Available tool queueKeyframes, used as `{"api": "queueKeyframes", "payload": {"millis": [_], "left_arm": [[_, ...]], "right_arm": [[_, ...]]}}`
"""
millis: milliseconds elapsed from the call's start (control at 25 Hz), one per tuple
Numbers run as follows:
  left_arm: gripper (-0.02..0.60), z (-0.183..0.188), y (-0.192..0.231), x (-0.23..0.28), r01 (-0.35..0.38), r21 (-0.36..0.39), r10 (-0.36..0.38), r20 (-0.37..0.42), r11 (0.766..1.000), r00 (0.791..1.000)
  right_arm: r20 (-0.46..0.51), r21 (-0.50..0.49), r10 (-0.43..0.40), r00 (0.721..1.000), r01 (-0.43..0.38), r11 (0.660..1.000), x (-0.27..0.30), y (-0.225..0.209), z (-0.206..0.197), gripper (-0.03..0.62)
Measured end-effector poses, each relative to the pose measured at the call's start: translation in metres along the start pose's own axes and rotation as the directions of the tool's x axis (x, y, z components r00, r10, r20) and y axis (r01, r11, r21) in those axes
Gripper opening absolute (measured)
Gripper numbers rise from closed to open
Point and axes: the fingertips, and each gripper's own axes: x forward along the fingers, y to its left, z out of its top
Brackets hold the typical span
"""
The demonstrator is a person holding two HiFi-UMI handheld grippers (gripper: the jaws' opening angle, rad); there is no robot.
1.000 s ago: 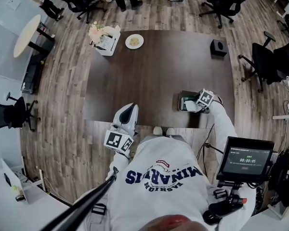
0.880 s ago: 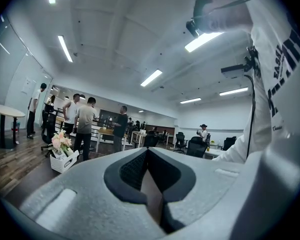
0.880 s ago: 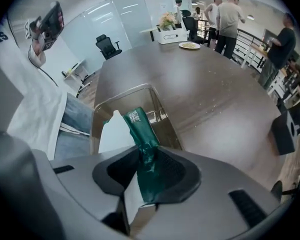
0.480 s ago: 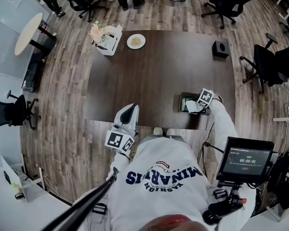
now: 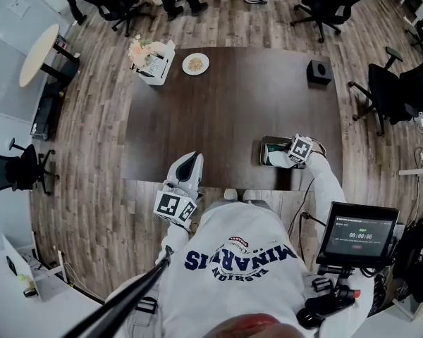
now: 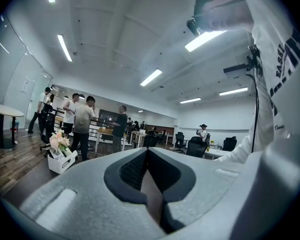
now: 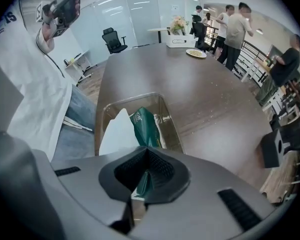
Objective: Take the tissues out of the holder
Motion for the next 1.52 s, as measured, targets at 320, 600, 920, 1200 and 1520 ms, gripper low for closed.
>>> {"api": "queueKeyframes", "payload": {"millis": [320, 600, 920, 1200, 1520], "left_arm": [[0.005, 0.002, -0.012, -0.014, 0.031, 0.005, -0.031, 0.013, 1.0, 0.999], [0.005, 0.007, -0.011, -0.002, 0.055, 0.015, -0.056, 0.019, 0.998, 0.998], [0.005, 0.017, -0.003, 0.001, 0.056, 0.026, -0.056, 0.023, 0.998, 0.998], [0.005, 0.022, -0.006, 0.003, 0.059, 0.036, -0.06, 0.041, 0.998, 0.997], [0.005, 0.023, -0.001, -0.003, 0.032, 0.034, -0.033, 0.045, 0.999, 0.998]], "right_arm": [[0.117, -0.001, -0.145, 0.982, 0.146, 0.989, -0.053, 0.025, 0.02, 0.005], [0.379, 0.138, -0.266, 0.886, 0.231, 0.963, -0.147, 0.028, 0.071, 0.005], [0.695, 0.175, -0.296, 0.655, 0.246, 0.953, -0.289, 0.087, 0.167, 0.005], [0.786, 0.103, -0.251, 0.565, 0.281, 0.954, -0.341, 0.135, 0.215, 0.005], [0.758, 0.069, -0.21, 0.617, 0.244, 0.967, -0.295, 0.133, 0.221, 0.005]]}}
